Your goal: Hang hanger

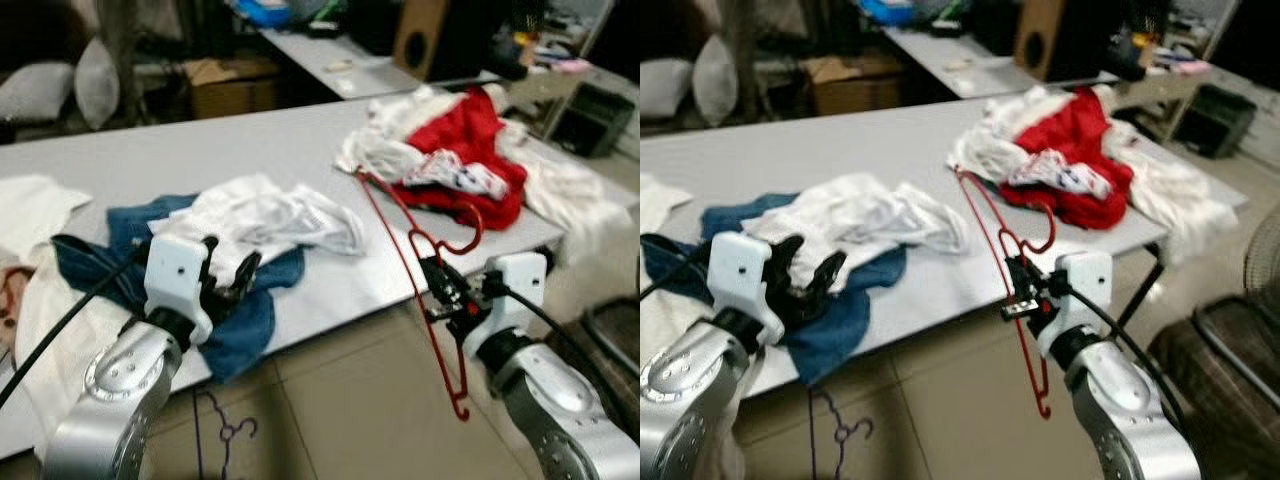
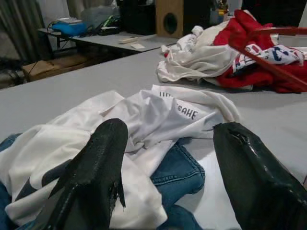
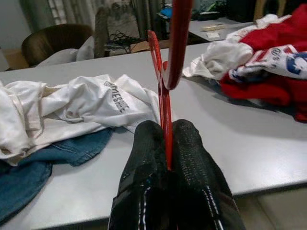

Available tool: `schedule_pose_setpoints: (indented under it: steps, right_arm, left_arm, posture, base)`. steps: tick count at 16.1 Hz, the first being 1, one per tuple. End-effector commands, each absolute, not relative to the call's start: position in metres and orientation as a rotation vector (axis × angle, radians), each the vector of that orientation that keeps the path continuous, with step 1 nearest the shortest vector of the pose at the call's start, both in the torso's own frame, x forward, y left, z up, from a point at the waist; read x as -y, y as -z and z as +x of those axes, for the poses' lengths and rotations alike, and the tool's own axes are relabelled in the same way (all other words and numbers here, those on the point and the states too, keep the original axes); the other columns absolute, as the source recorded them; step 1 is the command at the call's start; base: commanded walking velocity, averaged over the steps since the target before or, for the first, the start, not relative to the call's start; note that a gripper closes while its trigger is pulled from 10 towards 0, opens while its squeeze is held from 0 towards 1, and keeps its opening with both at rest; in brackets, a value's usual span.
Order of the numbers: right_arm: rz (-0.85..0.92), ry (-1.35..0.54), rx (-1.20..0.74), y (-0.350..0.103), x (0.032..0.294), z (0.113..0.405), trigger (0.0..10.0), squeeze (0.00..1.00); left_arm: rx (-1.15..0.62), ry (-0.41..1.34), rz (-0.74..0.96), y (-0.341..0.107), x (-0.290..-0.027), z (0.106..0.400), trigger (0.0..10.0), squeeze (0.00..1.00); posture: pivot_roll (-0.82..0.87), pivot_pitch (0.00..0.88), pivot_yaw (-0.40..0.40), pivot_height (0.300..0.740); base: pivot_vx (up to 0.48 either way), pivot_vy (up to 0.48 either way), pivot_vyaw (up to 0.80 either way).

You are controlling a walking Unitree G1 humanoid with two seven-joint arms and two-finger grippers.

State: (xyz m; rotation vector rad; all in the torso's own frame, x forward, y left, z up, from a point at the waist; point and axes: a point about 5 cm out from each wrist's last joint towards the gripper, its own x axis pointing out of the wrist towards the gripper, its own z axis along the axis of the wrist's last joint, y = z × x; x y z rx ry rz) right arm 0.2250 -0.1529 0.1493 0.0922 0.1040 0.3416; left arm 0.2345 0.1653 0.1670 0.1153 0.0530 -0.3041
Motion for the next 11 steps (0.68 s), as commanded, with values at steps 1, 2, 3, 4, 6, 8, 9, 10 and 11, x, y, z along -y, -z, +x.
schedule_pose_setpoints:
  steps: [1, 2, 3, 4, 6, 8, 9, 10, 11]
  right_arm:
    - [0.102, -0.362, -0.09, -0.152, 0.1505, 0.2259, 10.0, 0.0]
    - [0.102, -0.363, -0.09, -0.1519, 0.1521, 0.2267, 10.0, 0.0]
    - [0.1, -0.365, -0.09, -0.1517, 0.1529, 0.2274, 10.0, 0.0]
    - [0.1, -0.366, -0.089, -0.1516, 0.1531, 0.2277, 10.0, 0.0]
    - [0.096, -0.372, -0.086, -0.1523, 0.1527, 0.2285, 10.0, 0.0]
    - [0.091, -0.376, -0.082, -0.1532, 0.1523, 0.2296, 10.0, 0.0]
    - [0.088, -0.377, -0.081, -0.1536, 0.1526, 0.2298, 10.0, 0.0]
    - [0.083, -0.376, -0.079, -0.1541, 0.1536, 0.2304, 10.0, 0.0]
    - [0.076, -0.371, -0.079, -0.1547, 0.1566, 0.2315, 10.0, 0.0]
  left_arm:
    - [-0.062, 0.29, 0.13, -0.1672, -0.1691, 0.2338, 10.0, 0.0]
    - [-0.052, 0.281, 0.18, -0.1691, -0.1705, 0.2341, 10.0, 0.0]
    - [-0.055, 0.275, 0.182, -0.1687, -0.1708, 0.2343, 10.0, 0.0]
    - [-0.057, 0.275, 0.181, -0.1684, -0.1706, 0.2344, 10.0, 0.0]
    - [-0.066, 0.271, 0.153, -0.1675, -0.1709, 0.2348, 10.0, 0.0]
    - [-0.076, 0.263, 0.123, -0.1662, -0.1718, 0.2367, 10.0, 0.0]
    - [-0.071, 0.264, 0.129, -0.1664, -0.1715, 0.2376, 10.0, 0.0]
    - [-0.061, 0.263, 0.149, -0.1672, -0.1709, 0.2392, 10.0, 0.0]
    - [-0.066, 0.248, 0.159, -0.166, -0.1708, 0.2418, 10.0, 0.0]
  posture:
    - [-0.01, 0.0, -0.053, 0.74]
    - [-0.01, 0.0, -0.053, 0.74]
    - [-0.01, 0.0, -0.053, 0.74]
    - [-0.01, 0.0, -0.053, 0.74]
    - [0.0, 0.0, -0.06, 0.74]
    - [-0.01, 0.0, -0.058, 0.74]
    - [-0.01, 0.0, -0.057, 0.74]
    - [-0.01, 0.0, -0.057, 0.74]
    - [-0.02, 0.0, -0.056, 0.74]
  base:
    - [0.0, 0.48, 0.0]
    - [0.0, 0.0, 0.0]
    - [0.0, -0.48, 0.0]
    - [0.0, -0.48, 0.0]
    - [0.0, -0.24, 0.0]
    - [0.0, 0.24, 0.0]
    - [0.0, 0.48, 0.0]
    - [0.0, 0.0, 0.0]
    - [0.0, 0.0, 0.0]
